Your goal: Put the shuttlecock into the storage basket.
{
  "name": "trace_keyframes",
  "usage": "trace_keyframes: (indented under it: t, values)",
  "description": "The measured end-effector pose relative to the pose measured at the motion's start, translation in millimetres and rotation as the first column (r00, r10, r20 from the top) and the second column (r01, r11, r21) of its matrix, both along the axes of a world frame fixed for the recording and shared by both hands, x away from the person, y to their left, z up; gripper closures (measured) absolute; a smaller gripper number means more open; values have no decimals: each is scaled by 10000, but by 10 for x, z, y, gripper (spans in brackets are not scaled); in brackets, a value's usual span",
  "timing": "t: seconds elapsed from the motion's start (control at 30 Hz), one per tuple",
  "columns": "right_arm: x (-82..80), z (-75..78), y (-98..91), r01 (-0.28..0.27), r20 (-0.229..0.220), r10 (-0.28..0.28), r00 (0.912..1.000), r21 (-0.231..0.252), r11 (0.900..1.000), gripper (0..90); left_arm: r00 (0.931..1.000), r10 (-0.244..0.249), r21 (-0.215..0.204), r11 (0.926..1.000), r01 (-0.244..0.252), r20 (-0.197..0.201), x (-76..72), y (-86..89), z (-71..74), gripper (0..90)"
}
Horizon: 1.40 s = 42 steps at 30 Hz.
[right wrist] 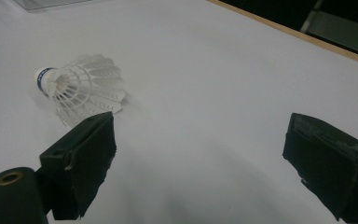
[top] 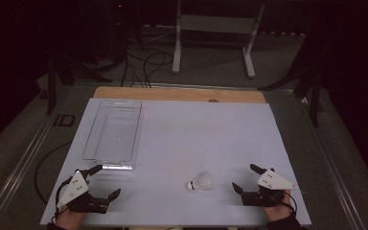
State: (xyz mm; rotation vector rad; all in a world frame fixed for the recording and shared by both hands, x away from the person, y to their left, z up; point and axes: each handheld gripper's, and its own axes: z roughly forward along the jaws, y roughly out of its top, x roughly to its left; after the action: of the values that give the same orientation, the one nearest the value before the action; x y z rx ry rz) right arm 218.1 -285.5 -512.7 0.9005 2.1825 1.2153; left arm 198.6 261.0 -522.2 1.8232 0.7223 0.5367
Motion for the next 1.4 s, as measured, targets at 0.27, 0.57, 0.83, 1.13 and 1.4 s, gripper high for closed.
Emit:
trace_keyframes:
  t: [0.27, 0.57, 0.83, 1.13, 1.4]
  values:
    - [-11, 7, 4, -183, 94, 184, 9998, -5, 9998, 90, 10000, -48, 98, 9999, 48, -53, -1, -12, -8, 4]
    - [-12, 8, 23, -334, 112, 335, 9994, -30, 9994, 89, 9998, -114, 171, 9998, 117, -151, -7, -24, -11, 4]
    - [-25, 34, 26, -240, 286, 240, 9993, -11, 9997, 89, 9996, -71, 35, 10000, 72, -270, -5, -20, -9, 4]
    - [-28, 45, 14, -178, 426, 179, 9989, -34, 9998, 89, 9993, -105, 46, 9999, 106, -349, 3, -24, -4, 4]
    - [-22, 37, 9, -156, 424, 156, 9990, -6, 9999, 89, 9993, -95, 46, 9999, 97, -354, 5, -30, 1, 4]
